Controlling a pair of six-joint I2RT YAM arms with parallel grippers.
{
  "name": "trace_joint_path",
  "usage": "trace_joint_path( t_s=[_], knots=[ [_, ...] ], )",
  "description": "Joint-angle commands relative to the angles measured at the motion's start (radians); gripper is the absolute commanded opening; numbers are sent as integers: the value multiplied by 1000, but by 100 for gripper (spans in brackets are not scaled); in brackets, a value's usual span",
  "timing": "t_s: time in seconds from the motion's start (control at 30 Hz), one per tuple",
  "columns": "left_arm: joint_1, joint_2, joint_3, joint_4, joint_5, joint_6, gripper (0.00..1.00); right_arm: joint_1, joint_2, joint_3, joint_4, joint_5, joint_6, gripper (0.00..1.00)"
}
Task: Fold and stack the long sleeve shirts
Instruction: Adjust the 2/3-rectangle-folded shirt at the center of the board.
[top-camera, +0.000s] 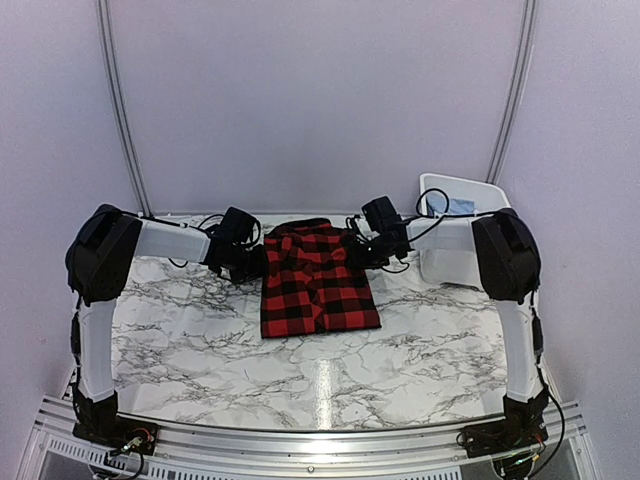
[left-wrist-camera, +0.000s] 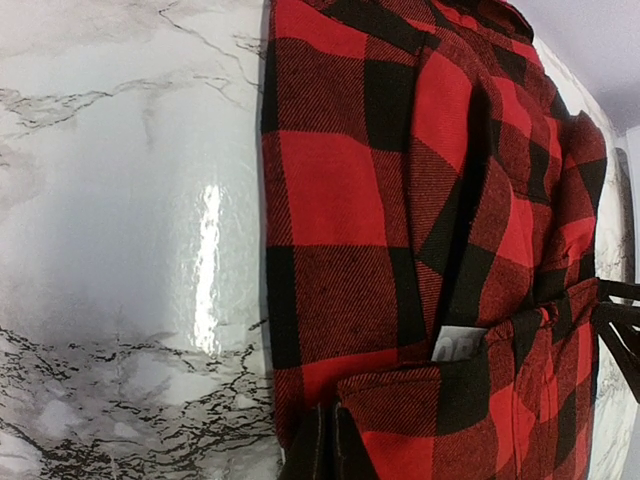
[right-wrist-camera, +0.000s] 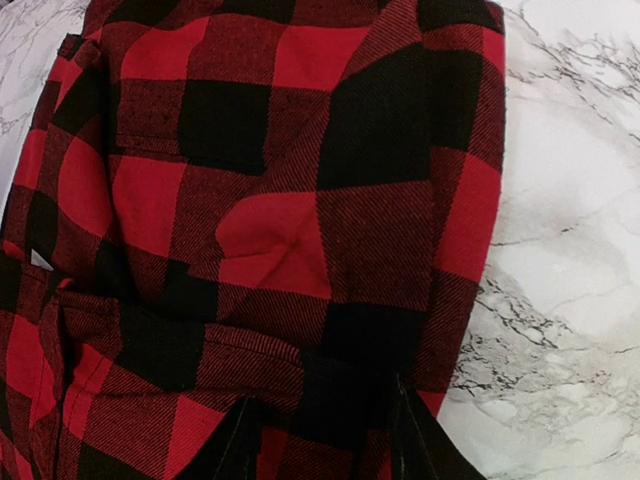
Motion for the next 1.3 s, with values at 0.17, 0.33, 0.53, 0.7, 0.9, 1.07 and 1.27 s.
trace_joint_path(
  t_s=[0.17,0.33,0.53,0.7,0.9,1.07,1.27],
  knots=[
    [5,9,16,21,13,15,2,36,42,90,-49,73,-31,36],
    [5,8,16,21,15,14,2,53,54,113,-71,111,-40,35],
    [5,4,13,22,18,14,2,54,59,117,-79,116,-39,19],
    [5,-8,7,22,20,18,1,60,28,112,-79,144,-37,2],
    [3,-57,-19,43,22,30,0,67,-34,96,-85,183,-31,0],
    [-1,-87,-31,42,24,47,0,67,-83,66,-89,210,-20,0],
    [-7,-86,-19,74,31,56,1,64,-94,45,-106,252,-11,0]
  ],
)
